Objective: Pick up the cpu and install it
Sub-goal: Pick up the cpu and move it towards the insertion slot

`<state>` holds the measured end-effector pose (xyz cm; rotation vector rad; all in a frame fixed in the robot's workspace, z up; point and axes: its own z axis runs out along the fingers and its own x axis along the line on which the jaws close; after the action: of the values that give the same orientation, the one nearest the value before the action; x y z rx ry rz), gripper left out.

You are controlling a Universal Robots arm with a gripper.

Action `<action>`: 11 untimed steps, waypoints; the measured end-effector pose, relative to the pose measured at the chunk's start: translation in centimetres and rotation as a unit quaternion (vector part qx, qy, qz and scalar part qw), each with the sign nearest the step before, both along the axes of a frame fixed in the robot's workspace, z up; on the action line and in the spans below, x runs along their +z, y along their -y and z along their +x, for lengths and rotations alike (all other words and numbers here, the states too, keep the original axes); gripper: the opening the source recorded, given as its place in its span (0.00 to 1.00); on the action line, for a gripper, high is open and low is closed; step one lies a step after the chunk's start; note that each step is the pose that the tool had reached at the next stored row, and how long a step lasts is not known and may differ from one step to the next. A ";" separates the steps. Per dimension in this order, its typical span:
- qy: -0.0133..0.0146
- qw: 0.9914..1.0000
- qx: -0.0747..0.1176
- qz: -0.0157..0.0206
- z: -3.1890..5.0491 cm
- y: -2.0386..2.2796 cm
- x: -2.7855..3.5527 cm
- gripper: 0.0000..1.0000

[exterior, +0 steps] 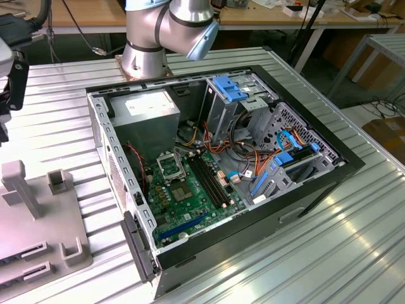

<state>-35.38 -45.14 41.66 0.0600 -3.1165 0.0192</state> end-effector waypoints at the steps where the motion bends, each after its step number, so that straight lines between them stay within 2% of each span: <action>1: 0.000 1.000 0.000 0.000 0.24 0.00 0.00 0.47; 7: 0.000 1.000 0.000 0.000 1.16 0.00 0.00 0.47; 11: 0.000 1.000 0.000 0.000 1.43 0.00 0.00 0.47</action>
<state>-33.95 -45.14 41.66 0.0595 -3.1164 0.0193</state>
